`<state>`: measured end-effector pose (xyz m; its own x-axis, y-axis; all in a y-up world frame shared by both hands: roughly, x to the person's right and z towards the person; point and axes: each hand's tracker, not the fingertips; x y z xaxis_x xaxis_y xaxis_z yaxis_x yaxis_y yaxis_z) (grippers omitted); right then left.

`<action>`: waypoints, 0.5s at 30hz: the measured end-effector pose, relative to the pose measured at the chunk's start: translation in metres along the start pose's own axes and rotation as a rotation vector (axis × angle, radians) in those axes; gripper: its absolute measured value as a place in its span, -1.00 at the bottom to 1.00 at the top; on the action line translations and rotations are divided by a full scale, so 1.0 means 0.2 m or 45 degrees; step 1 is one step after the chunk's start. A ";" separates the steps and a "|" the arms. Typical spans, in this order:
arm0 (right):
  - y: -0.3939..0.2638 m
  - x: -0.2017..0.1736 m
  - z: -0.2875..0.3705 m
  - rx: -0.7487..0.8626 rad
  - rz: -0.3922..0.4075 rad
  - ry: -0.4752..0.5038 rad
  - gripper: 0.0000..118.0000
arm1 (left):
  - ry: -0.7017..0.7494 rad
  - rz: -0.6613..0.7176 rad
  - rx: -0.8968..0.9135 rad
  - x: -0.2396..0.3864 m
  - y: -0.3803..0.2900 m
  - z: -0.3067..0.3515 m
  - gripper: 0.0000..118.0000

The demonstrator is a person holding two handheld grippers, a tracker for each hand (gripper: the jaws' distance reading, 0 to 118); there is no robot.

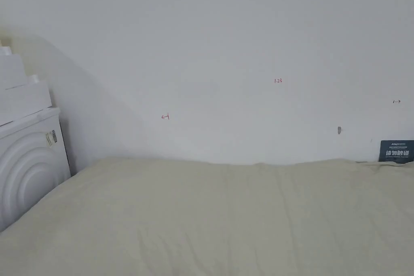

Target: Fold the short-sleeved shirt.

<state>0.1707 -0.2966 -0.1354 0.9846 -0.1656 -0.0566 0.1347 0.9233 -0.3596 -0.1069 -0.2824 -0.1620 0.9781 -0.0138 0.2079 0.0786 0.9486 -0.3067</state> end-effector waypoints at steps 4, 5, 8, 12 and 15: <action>0.01 0.01 -0.04 -0.006 0.003 -0.016 0.89 | 0.028 -0.016 -0.037 -0.01 0.00 -0.04 1.00; 0.01 0.01 -0.05 -0.008 0.014 -0.033 0.89 | 0.025 -0.011 -0.035 -0.01 0.00 -0.04 1.00; -0.01 -0.01 -0.06 -0.010 0.104 -0.097 0.89 | 0.022 0.020 -0.036 -0.01 -0.01 -0.04 1.00; -0.04 -0.05 -0.03 0.008 0.226 -0.097 0.89 | 0.009 0.011 -0.058 0.00 -0.03 -0.04 1.00; -0.05 -0.07 -0.03 -0.004 0.236 -0.109 0.89 | 0.001 0.010 -0.056 0.01 -0.04 -0.04 1.00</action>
<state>0.1555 -0.3059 -0.1356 0.9984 0.0373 -0.0427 -0.0500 0.9341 -0.3534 -0.1040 -0.2924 -0.1661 0.9788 -0.0064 0.2046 0.0791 0.9337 -0.3491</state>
